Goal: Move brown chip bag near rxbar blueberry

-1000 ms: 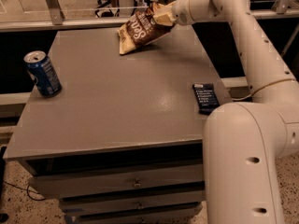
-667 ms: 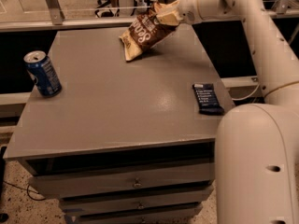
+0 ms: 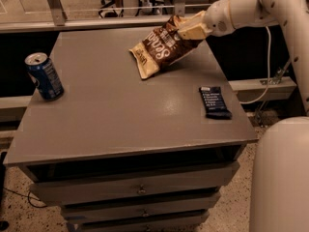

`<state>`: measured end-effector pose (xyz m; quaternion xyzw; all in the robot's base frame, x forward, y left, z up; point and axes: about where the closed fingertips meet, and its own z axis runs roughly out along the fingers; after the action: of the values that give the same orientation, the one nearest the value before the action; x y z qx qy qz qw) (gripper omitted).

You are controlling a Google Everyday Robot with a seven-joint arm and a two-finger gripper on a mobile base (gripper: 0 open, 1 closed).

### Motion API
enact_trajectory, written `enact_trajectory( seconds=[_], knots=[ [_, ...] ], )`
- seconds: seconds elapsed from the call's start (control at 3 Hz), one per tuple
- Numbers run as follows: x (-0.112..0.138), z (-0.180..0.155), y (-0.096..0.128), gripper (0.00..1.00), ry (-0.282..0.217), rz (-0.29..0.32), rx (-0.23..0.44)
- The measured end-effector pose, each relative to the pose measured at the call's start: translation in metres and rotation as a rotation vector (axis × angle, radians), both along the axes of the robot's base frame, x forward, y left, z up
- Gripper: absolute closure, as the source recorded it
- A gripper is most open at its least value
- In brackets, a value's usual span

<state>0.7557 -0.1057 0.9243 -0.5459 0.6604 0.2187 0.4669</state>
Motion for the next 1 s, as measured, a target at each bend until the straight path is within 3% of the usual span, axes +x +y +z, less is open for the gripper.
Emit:
enact_trajectory(
  seconds=[0.67,1.0],
  knots=[
    [-0.063,-0.022,-0.044,1.0,0.092,0.082,-0.057],
    [-0.082,-0.026,-0.058,1.0,0.117,0.114,-0.081]
  ],
)
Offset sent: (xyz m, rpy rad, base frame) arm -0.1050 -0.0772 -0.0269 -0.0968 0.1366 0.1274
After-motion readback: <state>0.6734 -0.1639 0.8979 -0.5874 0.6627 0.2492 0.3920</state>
